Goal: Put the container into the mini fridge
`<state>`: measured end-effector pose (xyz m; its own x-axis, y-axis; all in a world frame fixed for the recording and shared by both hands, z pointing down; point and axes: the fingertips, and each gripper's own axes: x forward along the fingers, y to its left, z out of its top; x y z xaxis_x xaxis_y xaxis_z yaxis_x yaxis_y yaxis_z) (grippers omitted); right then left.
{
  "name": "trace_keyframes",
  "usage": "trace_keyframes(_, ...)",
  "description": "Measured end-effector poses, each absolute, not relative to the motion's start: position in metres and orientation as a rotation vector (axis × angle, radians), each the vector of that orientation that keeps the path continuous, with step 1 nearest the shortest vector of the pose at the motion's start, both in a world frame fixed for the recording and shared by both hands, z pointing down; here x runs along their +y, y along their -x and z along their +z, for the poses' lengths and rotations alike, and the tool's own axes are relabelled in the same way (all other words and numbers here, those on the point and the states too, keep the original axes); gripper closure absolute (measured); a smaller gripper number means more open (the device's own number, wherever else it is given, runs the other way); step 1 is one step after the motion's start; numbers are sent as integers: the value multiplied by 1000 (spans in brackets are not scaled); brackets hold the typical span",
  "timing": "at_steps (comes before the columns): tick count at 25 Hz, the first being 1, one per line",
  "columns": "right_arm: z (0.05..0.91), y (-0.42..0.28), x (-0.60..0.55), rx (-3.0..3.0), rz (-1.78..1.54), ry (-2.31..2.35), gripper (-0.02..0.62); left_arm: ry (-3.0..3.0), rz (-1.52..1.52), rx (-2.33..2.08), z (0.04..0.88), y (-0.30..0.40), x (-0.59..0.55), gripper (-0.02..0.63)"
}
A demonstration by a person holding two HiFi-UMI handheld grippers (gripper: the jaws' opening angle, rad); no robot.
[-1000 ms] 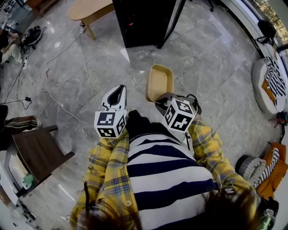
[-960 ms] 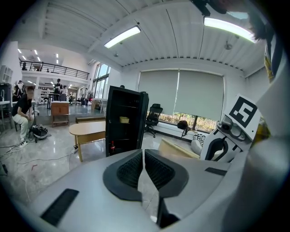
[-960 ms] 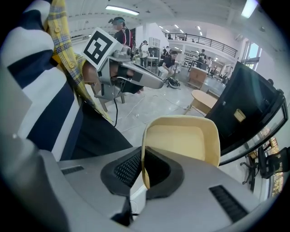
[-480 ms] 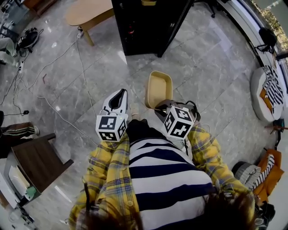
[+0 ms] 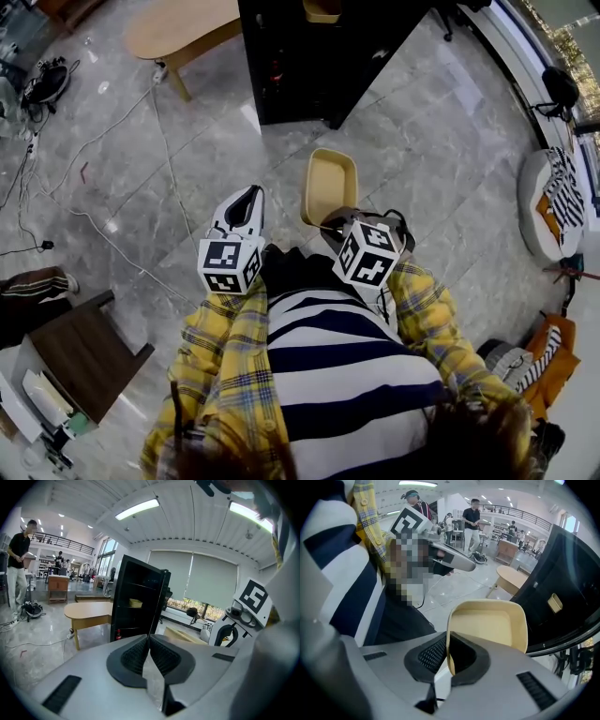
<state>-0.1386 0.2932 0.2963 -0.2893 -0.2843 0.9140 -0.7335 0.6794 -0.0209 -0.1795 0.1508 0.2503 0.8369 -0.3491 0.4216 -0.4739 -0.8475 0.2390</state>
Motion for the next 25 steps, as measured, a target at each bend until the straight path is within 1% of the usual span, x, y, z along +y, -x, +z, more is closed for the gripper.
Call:
trace_keyframes(13, 312, 98, 217, -1807, 564, -771, 566, -2655, 516, -665, 273, 167, 74, 578)
trace_keyframes(25, 341, 24, 162, -1837, 507, -638, 566, -2590, 491, -859, 295, 126, 30, 578)
